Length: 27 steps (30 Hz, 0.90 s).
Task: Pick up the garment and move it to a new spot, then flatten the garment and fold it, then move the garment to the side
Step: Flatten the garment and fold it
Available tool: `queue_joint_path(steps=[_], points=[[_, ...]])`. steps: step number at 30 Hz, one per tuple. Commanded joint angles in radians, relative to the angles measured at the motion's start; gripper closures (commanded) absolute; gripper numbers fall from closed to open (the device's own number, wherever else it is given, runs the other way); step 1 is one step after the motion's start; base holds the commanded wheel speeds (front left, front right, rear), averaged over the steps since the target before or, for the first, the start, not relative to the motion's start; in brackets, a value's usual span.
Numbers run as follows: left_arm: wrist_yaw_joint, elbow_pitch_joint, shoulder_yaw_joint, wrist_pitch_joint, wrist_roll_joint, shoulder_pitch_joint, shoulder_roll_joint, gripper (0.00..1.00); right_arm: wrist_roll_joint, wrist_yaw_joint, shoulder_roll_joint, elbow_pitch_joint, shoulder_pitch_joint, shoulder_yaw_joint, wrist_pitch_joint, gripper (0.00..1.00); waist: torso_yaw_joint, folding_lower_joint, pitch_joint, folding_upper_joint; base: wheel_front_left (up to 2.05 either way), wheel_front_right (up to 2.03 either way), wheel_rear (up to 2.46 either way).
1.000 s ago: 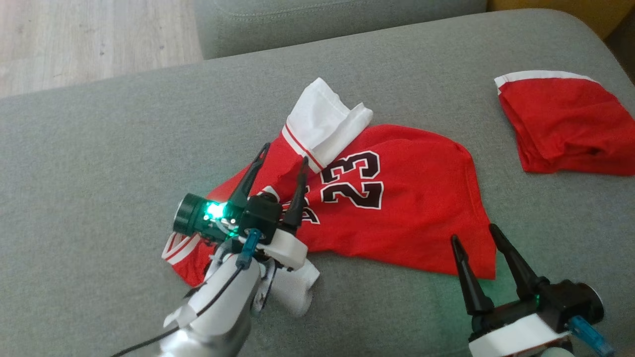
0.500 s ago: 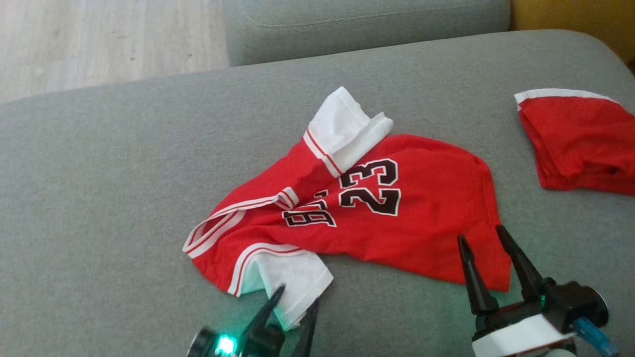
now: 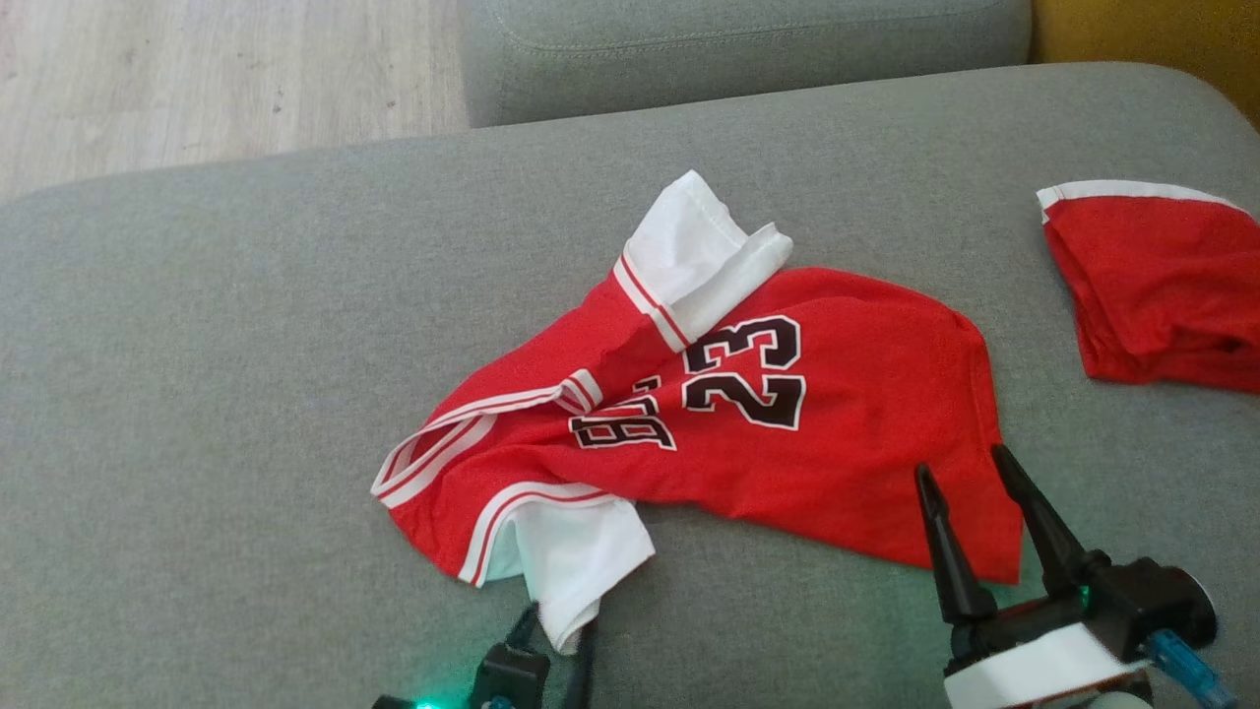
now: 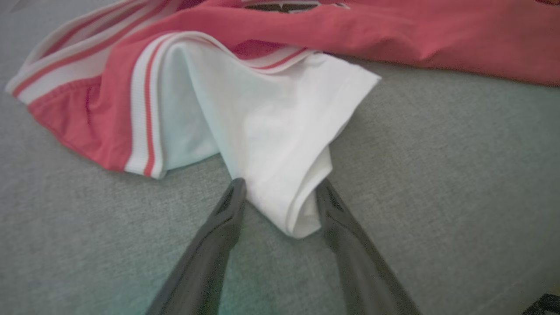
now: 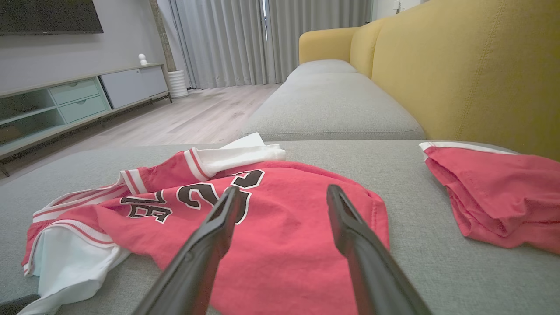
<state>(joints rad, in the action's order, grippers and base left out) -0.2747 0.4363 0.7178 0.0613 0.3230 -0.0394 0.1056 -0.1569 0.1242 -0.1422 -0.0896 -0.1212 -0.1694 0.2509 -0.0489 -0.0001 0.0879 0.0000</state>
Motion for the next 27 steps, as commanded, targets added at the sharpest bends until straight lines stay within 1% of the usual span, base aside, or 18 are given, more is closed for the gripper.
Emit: queue_joint_path(steps=[1, 3, 5, 8, 10, 11, 12, 16, 20, 23, 26, 27], points=[[-0.006, -0.020, -0.007, -0.012, -0.011, 0.005, 0.000, 1.00, 0.000, 0.007, -0.021, 0.033, 0.003, -0.015, 0.011, 0.00, 0.000, 0.0001, -0.004, 0.0000, 0.00, 0.00, 0.00], [-0.003, -0.019, 0.002, -0.028, -0.017, 0.004, 0.011, 1.00, 0.001, 0.007, -0.021, 0.033, -0.001, -0.014, 0.011, 0.00, 0.001, 0.0001, -0.010, 0.0000, 0.00, 0.00, 0.00], [-0.008, -0.027, 0.004, -0.028, -0.028, -0.003, 0.027, 1.00, 0.002, 0.007, -0.019, 0.033, -0.004, -0.012, 0.011, 0.00, 0.003, 0.0001, -0.013, 0.0000, 0.00, 0.00, 0.00], [-0.037, -0.055, 0.000, -0.012, -0.070, -0.027, 0.069, 1.00, 0.004, 0.007, -0.016, 0.028, -0.014, -0.007, 0.011, 0.00, 0.008, 0.0001, -0.018, 0.0000, 0.00, 0.00, 0.00], [-0.064, -0.087, -0.006, 0.002, -0.110, -0.051, 0.110, 1.00, 0.002, 0.007, -0.014, 0.012, -0.027, 0.000, 0.011, 0.00, 0.013, 0.0001, -0.019, 0.0000, 0.00, 0.00, 0.00], [-0.064, -0.087, -0.006, 0.002, -0.110, -0.051, 0.110, 1.00, 0.002, 0.007, -0.014, 0.012, -0.027, 0.000, 0.011, 0.00, 0.013, 0.0001, -0.019, 0.0000, 0.00, 0.00, 0.00], [-0.078, -0.106, -0.013, 0.010, -0.128, -0.063, 0.133, 1.00, 0.002, 0.007, -0.014, 0.001, -0.033, 0.006, 0.011, 0.00, 0.016, 0.0001, -0.019, 0.0000, 0.00, 0.00, 0.00], [-0.122, -0.190, -0.047, 0.024, -0.196, -0.117, 0.232, 1.00, -0.001, 0.007, -0.016, -0.073, -0.054, 0.018, 0.011, 0.00, 0.027, 0.0001, -0.016, 0.0000, 0.00, 0.00, 0.00], [-0.142, -0.267, -0.096, 0.021, -0.220, -0.159, 0.315, 1.00, 0.013, 0.007, -0.023, -0.178, -0.049, 0.024, 0.011, 0.00, 0.034, 0.0001, -0.012, 0.0000, 0.00, 0.00, 0.00], [-0.155, -0.308, -0.126, 0.008, -0.226, -0.173, 0.358, 1.00, 0.031, 0.007, -0.005, -0.241, -0.030, 0.052, 0.011, 0.00, 0.035, 0.0001, -0.011, 0.0000, 0.00, 0.00, 0.00], [-0.158, -0.338, -0.138, -0.011, -0.224, -0.178, 0.378, 1.00, 0.019, 0.007, 0.014, -0.272, -0.008, 0.058, 0.011, 0.00, 0.038, 0.0001, -0.012, 0.0000, 0.00, 0.00, 0.00], [-0.159, -0.352, -0.138, -0.021, -0.223, -0.178, 0.383, 1.00, 0.000, 0.007, 0.019, -0.296, 0.006, 0.045, 0.011, 0.00, 0.042, 0.0001, -0.015, 0.0000, 0.00, 0.00, 0.00]])
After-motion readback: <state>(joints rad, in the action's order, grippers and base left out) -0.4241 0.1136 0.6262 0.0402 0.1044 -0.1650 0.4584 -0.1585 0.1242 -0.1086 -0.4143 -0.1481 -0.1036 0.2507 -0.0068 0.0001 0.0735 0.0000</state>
